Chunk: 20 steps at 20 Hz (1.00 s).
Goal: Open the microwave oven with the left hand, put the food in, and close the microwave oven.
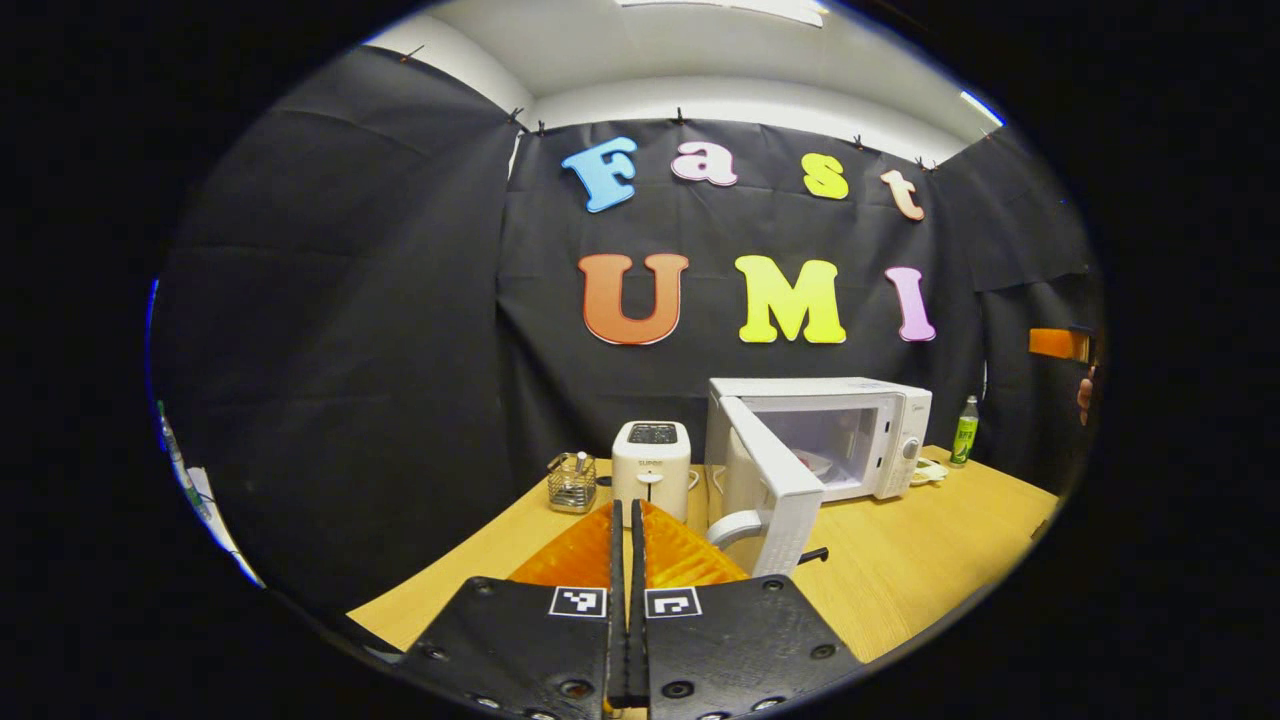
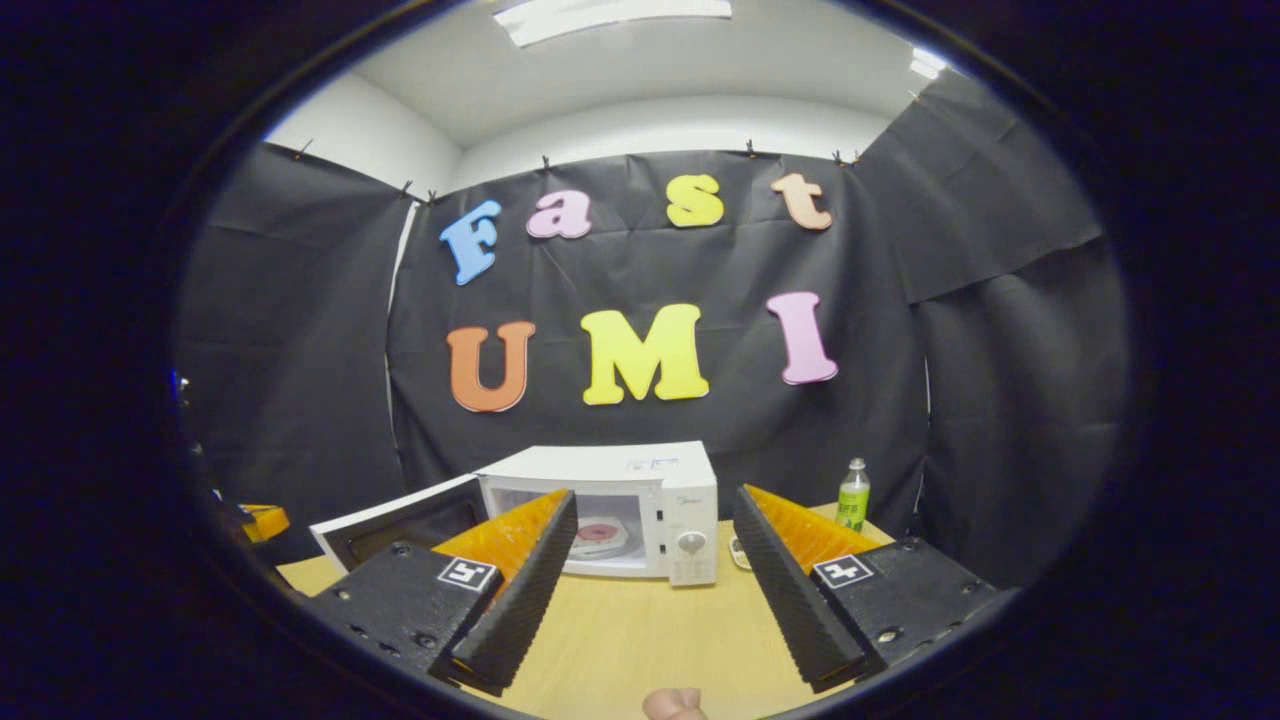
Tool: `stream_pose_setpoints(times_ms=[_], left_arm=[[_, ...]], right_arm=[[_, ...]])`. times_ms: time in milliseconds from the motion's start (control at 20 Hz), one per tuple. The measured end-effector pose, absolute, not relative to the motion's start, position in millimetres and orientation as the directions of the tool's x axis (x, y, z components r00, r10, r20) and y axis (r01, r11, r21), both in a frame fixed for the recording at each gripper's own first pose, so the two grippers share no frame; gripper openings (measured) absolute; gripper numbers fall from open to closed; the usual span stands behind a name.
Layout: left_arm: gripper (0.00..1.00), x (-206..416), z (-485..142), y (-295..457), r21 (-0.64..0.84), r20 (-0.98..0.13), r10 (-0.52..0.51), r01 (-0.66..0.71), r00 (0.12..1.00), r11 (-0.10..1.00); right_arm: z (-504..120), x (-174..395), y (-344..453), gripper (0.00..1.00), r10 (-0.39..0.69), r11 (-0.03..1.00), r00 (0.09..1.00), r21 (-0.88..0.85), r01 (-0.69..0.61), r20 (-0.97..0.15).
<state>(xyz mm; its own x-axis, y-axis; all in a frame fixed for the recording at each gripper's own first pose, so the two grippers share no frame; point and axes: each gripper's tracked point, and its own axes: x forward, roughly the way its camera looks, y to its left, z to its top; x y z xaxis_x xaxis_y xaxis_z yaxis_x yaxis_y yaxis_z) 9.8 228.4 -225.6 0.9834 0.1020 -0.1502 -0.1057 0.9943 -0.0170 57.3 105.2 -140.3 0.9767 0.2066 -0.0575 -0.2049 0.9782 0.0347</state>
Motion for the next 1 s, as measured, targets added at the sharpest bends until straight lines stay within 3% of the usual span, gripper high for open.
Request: stream_pose_setpoints(times_ms=[50,200,250,300,350,500,800,850,1000], left_arm=[[0.0,15,-234,229,-0.01,-0.156,0.091,-0.094,0.984,0.996],[0.0,30,-253,227,-0.026,-0.158,0.048,-0.053,0.986,0.998],[0.0,36,-255,225,-0.044,-0.155,0.029,-0.036,0.988,0.998],[0.0,41,-261,223,-0.061,-0.159,0.01,-0.02,0.987,0.998],[0.0,44,-265,219,-0.072,-0.159,-0.007,-0.004,0.987,0.997],[0.0,42,-274,203,-0.07,-0.165,-0.055,0.044,0.985,0.997],[0.0,41,-275,151,-0.087,-0.156,-0.176,0.164,0.972,0.983],[0.0,44,-276,140,-0.091,-0.155,-0.204,0.192,0.967,0.977],[0.0,52,-275,107,-0.088,-0.147,-0.282,0.271,0.948,0.958]], right_arm=[[-133,47,93,0.99,0.2,0.979,0.978,0.037,-0.198,-0.053],[-110,21,73,1.0,0.201,0.978,0.979,0.054,-0.199,-0.04],[-107,14,67,0.9,0.202,0.978,0.979,0.051,-0.2,-0.036],[-100,8,58,1.0,0.201,0.979,0.979,0.046,-0.199,-0.031],[-97,5,55,1.0,0.209,0.977,0.978,0.048,-0.207,-0.027],[-92,-7,53,1.0,0.274,0.958,0.961,0.1,-0.268,-0.046],[-88,-11,31,1.0,0.269,0.959,0.961,0.11,-0.261,-0.063],[-88,-12,34,0.91,0.293,0.951,0.954,0.123,-0.284,-0.067],[-86,-16,31,0.9,0.332,0.935,0.941,0.161,-0.317,-0.071]])
